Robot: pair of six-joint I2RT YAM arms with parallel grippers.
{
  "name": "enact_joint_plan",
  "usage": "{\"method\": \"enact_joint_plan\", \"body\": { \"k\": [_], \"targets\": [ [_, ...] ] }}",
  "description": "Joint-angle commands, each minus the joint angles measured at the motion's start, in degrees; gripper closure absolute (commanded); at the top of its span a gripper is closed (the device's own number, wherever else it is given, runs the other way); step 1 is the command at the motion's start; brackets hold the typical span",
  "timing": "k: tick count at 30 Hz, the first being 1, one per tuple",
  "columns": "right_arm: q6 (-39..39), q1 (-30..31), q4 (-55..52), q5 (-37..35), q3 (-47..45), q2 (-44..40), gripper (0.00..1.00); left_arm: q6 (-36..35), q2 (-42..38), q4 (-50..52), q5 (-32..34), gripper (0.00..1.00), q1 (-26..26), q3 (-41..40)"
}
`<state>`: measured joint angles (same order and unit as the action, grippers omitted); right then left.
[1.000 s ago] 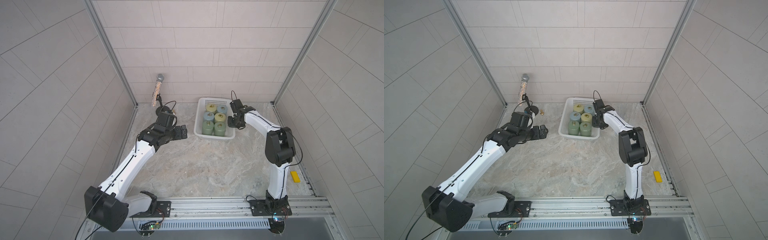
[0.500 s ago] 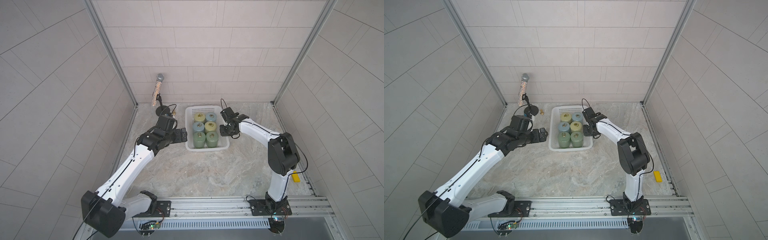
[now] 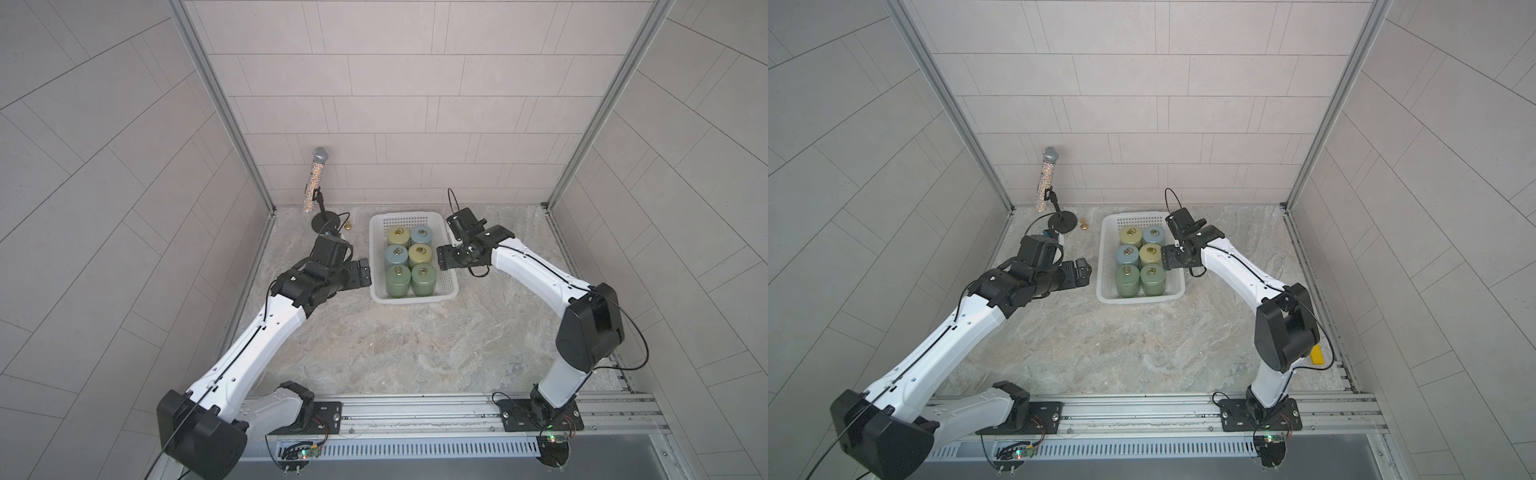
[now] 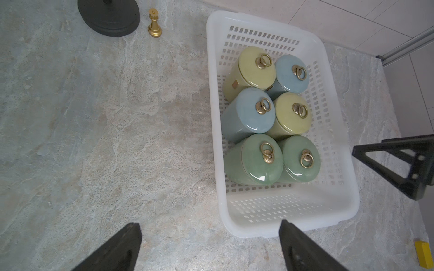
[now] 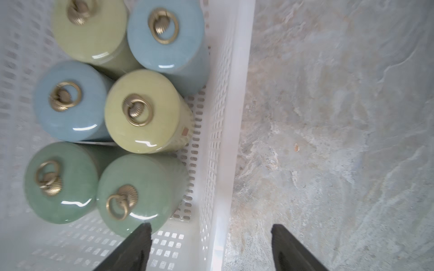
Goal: Take the tea canister out of the basket
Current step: Move the basket to the center of the board, then pick up the tea canister from the basket.
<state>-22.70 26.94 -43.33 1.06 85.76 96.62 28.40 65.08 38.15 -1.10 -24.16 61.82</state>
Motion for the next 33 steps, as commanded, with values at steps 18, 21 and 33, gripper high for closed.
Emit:
{"method": "enact_joint_plan", "body": {
  "k": [18,21,33],
  "targets": [
    [2.90,11.56,-0.98,-2.72,-0.41,7.02,0.00,-1.86,-1.79,0.68,-0.80,0.00,-0.20,-0.54],
    [2.98,11.56,-1.00,-3.04,-0.06,8.83,0.00,-1.86,-2.15,0.99,-0.40,0.00,-0.27,-0.56],
    [2.91,11.37,8.38,-5.63,-1.68,13.61,0.02,-1.85,-2.85,1.55,0.05,0.00,-0.27,-0.30]
  ]
}}
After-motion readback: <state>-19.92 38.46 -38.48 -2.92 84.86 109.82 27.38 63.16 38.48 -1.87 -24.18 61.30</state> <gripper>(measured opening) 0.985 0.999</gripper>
